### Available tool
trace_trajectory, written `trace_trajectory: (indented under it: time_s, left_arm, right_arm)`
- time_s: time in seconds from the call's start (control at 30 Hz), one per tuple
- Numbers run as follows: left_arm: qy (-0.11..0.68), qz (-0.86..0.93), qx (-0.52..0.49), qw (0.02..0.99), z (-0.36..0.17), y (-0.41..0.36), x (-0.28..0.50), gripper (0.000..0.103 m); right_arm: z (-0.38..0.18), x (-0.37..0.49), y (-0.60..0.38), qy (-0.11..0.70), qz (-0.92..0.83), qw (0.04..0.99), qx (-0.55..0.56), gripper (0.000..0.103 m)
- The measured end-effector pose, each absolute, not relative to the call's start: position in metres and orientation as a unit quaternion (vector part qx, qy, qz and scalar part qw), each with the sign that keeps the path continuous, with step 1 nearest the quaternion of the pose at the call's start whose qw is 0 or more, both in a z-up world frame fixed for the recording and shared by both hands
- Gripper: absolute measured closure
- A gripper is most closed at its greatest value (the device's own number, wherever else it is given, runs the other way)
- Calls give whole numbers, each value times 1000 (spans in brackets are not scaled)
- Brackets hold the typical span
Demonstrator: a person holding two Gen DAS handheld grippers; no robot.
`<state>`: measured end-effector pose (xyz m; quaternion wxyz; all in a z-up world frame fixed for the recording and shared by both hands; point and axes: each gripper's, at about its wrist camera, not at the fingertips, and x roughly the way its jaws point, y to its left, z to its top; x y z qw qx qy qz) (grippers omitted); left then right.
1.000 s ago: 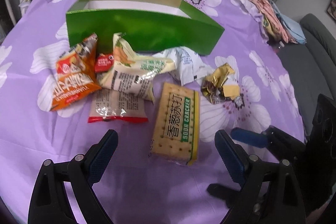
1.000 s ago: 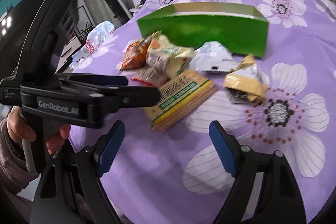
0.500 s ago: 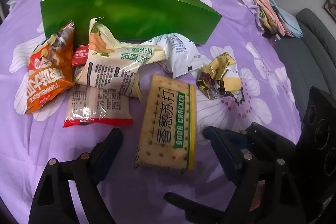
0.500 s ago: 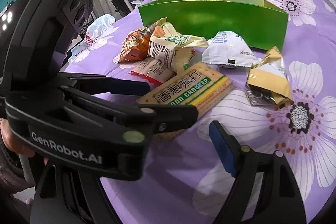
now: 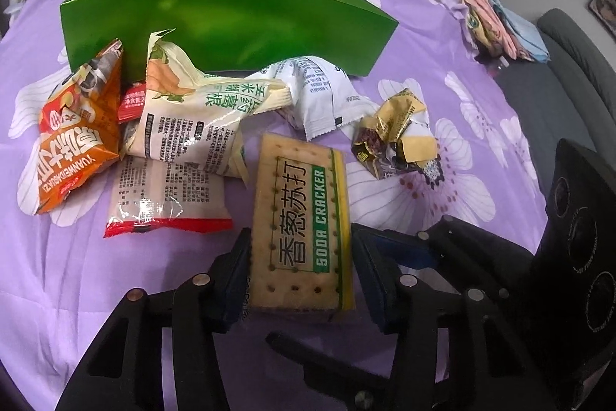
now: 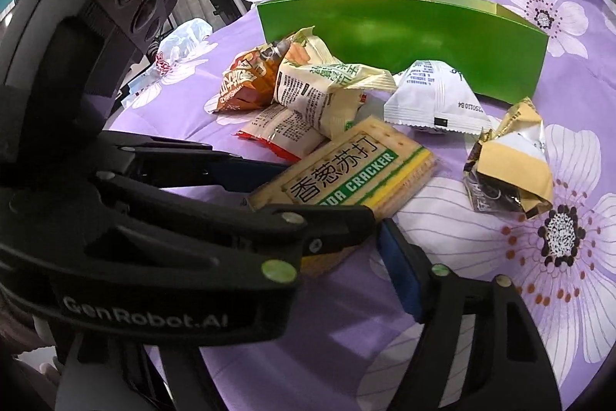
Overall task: Organize snacks
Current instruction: 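Grasp the soda cracker pack with the right gripper, then carry the soda cracker pack into the green box and release it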
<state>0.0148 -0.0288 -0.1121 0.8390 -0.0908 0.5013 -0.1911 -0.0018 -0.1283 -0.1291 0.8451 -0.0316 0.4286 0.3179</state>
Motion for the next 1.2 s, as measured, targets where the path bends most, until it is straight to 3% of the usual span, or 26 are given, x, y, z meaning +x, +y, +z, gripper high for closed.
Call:
trace_trajectory:
  time_s: [0.07,0.2,0.53,1.2]
  left_arm:
    - [500,-188,-90,840,-112,-30,13,52]
    - [495,-181,-77,846,-111,-35,8,52]
    - [479,-175,-79,856,-97,-33,-6,53]
    - [394,-176,-62,900,-27,-38,-16,52]
  right_arm:
    - [-129,-2,-131,427,314,847,-33,40]
    - [-129,-1,-136,426,311,849,-28,45]
    - [-119,-14,-137,409,313,857,-19,45]
    - [-48,-28,-144,315,311,896,-30,45]
